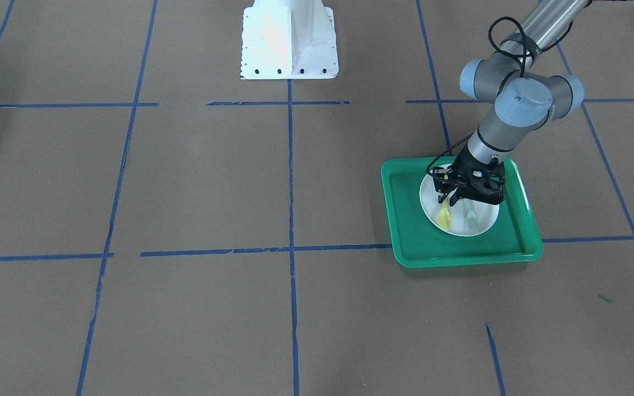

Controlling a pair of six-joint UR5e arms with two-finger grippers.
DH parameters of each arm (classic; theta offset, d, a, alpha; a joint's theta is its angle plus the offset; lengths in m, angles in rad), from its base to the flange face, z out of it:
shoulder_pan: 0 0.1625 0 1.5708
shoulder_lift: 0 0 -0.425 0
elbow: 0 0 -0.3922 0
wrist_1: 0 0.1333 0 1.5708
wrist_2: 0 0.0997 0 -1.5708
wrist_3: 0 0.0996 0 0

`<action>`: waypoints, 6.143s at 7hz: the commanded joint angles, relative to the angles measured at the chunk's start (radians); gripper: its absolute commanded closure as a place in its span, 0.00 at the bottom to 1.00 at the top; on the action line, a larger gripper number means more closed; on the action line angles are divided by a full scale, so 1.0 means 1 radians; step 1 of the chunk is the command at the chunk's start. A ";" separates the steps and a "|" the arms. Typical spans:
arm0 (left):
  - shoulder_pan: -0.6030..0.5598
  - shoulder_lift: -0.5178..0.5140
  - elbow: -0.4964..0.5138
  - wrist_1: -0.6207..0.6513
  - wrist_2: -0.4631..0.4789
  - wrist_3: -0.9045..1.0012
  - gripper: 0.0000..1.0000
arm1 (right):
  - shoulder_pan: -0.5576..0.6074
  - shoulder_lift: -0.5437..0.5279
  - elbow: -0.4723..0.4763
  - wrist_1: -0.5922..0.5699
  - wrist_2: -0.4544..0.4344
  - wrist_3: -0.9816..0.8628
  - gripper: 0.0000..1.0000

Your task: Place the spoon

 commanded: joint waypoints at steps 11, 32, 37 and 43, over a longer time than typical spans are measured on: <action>0.065 -0.210 0.029 0.214 0.049 -0.375 1.00 | 0.000 0.000 0.000 -0.001 0.000 0.000 0.00; -0.866 0.410 -0.163 0.486 -0.336 1.047 0.00 | 0.000 0.002 0.000 -0.001 0.000 0.000 0.00; -0.876 0.404 -0.145 0.512 -0.334 1.058 0.00 | 0.000 0.002 0.000 -0.001 0.000 0.000 0.00; -0.877 0.402 -0.145 0.508 -0.336 1.067 0.00 | 0.000 0.002 0.000 -0.001 0.000 0.000 0.00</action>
